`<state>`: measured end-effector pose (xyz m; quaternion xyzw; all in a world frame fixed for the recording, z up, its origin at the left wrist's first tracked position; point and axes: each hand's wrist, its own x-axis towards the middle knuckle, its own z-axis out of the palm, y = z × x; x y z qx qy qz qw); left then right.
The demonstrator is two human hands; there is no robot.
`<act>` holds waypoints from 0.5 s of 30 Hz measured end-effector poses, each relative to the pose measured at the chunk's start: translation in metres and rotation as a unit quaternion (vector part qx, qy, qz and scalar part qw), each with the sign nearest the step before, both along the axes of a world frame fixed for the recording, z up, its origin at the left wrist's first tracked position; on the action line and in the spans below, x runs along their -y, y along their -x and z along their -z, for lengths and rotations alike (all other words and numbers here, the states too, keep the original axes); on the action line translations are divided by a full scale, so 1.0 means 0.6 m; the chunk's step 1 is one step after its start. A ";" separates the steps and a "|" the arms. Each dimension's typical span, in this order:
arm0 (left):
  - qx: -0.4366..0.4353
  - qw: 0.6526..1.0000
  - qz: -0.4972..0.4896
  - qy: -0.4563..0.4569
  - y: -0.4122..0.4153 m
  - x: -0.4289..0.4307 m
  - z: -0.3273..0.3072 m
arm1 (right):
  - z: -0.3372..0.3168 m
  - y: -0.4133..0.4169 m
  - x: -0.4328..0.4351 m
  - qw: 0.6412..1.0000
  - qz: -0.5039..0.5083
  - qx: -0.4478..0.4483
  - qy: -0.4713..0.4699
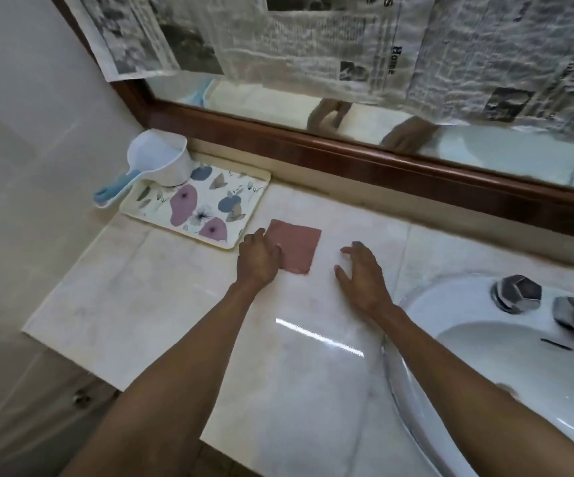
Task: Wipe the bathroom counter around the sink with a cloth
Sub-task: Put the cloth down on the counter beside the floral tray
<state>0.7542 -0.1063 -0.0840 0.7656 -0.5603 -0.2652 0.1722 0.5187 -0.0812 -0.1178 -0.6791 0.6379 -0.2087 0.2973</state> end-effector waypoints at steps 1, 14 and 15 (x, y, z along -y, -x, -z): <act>0.008 1.000 0.000 -0.008 0.000 0.012 0.008 | 0.008 -0.011 0.008 0.999 -0.002 -0.030 0.013; -0.124 0.984 -0.122 0.042 0.001 0.082 0.048 | 0.056 -0.069 0.013 0.985 0.019 -0.168 0.033; -0.143 0.981 -0.120 0.052 0.001 0.085 0.046 | 0.055 -0.069 0.013 0.984 0.021 -0.172 0.032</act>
